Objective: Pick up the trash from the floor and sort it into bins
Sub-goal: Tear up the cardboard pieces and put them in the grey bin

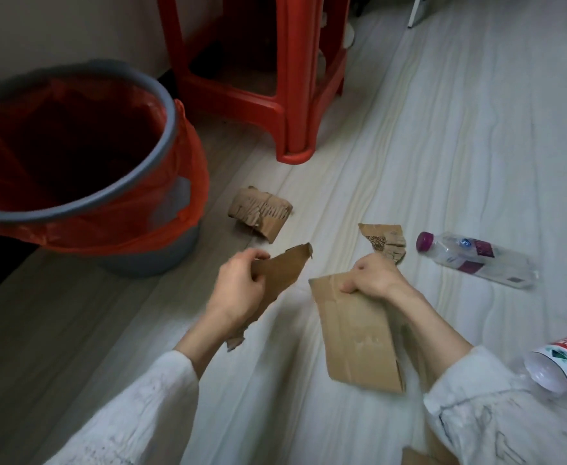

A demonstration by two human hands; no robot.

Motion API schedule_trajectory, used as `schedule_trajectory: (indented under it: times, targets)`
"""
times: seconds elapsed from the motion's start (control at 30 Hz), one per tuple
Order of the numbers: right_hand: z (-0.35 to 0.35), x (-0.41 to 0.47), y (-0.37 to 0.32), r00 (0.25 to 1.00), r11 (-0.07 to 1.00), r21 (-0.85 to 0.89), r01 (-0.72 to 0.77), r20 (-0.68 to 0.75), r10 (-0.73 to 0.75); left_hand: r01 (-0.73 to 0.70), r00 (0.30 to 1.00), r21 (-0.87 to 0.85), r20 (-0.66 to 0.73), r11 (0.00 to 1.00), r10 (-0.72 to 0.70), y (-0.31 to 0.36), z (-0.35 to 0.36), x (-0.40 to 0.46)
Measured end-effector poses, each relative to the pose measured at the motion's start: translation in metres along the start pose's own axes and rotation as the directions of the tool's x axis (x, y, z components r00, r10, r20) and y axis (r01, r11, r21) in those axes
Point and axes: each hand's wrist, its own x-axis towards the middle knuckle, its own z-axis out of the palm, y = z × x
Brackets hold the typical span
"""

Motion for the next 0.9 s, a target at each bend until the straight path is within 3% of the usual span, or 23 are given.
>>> schedule_trajectory:
  times: [0.1, 0.2, 0.33, 0.43, 0.57, 0.7, 0.77, 0.83, 0.9]
  targets:
    - [-0.028, -0.029, -0.039, 0.958, 0.972, 0.193, 0.132, -0.277, -0.075, -0.144, 0.960, -0.064, -0.249, 0.987, 0.124, 0.033, -0.043, 0.002]
    - [-0.045, -0.056, -0.083, 0.832, 0.920, 0.237, 0.311, -0.535, -0.143, -0.324, 0.847, -0.085, -0.470, 0.942, 0.249, 0.064, -0.095, 0.003]
    - [-0.053, -0.090, -0.146, 0.669, 0.784, 0.293, 0.548, -0.716, -0.200, -0.429, 0.696, -0.057, -0.657, 0.901, 0.290, 0.081, -0.173, 0.006]
    - [-0.054, -0.108, -0.186, 0.561, 0.670, 0.294, 0.682, -0.797, -0.223, -0.412, 0.656, -0.060, -0.712, 0.909, 0.250, 0.070, -0.222, 0.005]
    - [-0.046, -0.126, -0.233, 0.418, 0.582, 0.175, 0.794, -0.853, -0.313, -0.277, 0.670, -0.015, -0.720, 0.961, 0.182, 0.011, -0.252, -0.001]
    - [-0.028, -0.138, -0.268, 0.262, 0.475, 0.009, 0.880, -0.843, -0.470, -0.119, 0.749, -0.037, -0.659, 0.992, 0.065, -0.037, -0.243, 0.009]
    - [-0.018, -0.139, -0.287, 0.243, 0.431, -0.027, 0.902, -0.792, -0.559, -0.067, 0.825, -0.030, -0.563, 0.997, 0.038, -0.051, -0.242, 0.014]
    - [-0.011, -0.134, -0.300, 0.270, 0.408, -0.005, 0.913, -0.743, -0.612, -0.006, 0.905, 0.033, -0.425, 0.999, 0.019, -0.060, -0.240, 0.018]
    - [-0.001, -0.125, -0.311, 0.296, 0.403, 0.009, 0.915, -0.693, -0.657, 0.041, 0.923, 0.052, -0.385, 0.998, -0.018, -0.072, -0.240, 0.018]
